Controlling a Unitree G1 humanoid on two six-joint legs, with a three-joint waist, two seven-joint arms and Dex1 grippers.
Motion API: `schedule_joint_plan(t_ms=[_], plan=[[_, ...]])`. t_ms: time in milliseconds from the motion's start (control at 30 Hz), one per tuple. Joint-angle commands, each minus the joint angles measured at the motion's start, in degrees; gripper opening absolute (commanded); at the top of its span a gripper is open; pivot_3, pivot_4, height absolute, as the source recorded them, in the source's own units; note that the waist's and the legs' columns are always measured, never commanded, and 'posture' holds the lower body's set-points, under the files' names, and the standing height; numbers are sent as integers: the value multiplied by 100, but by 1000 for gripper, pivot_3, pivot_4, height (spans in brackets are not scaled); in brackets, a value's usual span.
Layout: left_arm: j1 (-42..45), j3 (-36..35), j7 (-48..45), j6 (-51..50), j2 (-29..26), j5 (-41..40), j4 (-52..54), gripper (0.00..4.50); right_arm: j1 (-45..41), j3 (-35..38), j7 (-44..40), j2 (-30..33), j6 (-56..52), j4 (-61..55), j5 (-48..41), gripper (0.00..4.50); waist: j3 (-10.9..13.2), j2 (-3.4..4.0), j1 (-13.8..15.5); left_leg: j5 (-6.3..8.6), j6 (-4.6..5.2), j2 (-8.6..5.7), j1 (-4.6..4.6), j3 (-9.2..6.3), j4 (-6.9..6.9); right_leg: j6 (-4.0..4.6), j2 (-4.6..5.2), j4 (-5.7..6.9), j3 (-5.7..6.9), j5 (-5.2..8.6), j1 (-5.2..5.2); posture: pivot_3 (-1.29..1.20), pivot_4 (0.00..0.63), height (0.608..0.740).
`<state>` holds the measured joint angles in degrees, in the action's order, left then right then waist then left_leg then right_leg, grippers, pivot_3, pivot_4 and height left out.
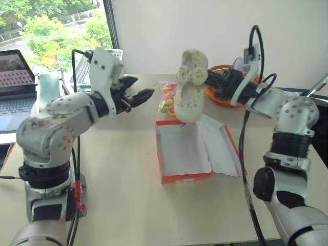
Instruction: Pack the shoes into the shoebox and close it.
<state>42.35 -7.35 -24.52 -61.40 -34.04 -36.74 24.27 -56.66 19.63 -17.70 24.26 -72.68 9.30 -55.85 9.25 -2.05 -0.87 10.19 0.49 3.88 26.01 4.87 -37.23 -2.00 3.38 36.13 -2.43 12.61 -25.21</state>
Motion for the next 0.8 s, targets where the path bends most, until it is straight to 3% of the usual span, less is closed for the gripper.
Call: schedule_joint_plan(t_ms=[33, 133, 267, 467, 800], plan=[[-67, 186, -41, 225, 4, 118, 163, 3362, -232, -22, 463, 96, -864, -651, -213, 466, 0, 0, 4, 0, 0, 0, 0, 0, 0, 0, 0, 0, 0, 0, 0, 0, 150, 740], [-147, 314, -49, 300, 97, 143, 184, 3362, -152, -270, 958, 60, -1473, -810, 165, 466, 0, 0, 6, 0, 0, -1, 1, 0, 1, 0, 1, -3, 0, 0, 0, 0, 150, 740], [-239, 505, -38, 427, 150, 263, 158, 3362, 280, -741, 1319, 92, -1483, -1228, 769, 466, 0, 0, 25, 0, 1, -1, 1, -1, -1, 0, 1, -2, 2, 0, 2, 0, 150, 740], [-247, 615, -79, 521, 138, 404, 81, 3362, 719, -2240, 1110, 563, -1131, -1498, 1730, 466, 0, 0, 10, 0, 1, -3, 6, 1, -2, -1, 2, -2, -1, 1, -5, 0, 150, 740], [-253, 645, -107, 550, 187, 537, 74, 3362, 988, -2583, 763, 519, -1081, -1334, 2380, 466, 0, 0, 10, 0, 1, -3, 5, 0, -3, -2, 0, -1, -2, 1, -3, 0, 150, 740]])
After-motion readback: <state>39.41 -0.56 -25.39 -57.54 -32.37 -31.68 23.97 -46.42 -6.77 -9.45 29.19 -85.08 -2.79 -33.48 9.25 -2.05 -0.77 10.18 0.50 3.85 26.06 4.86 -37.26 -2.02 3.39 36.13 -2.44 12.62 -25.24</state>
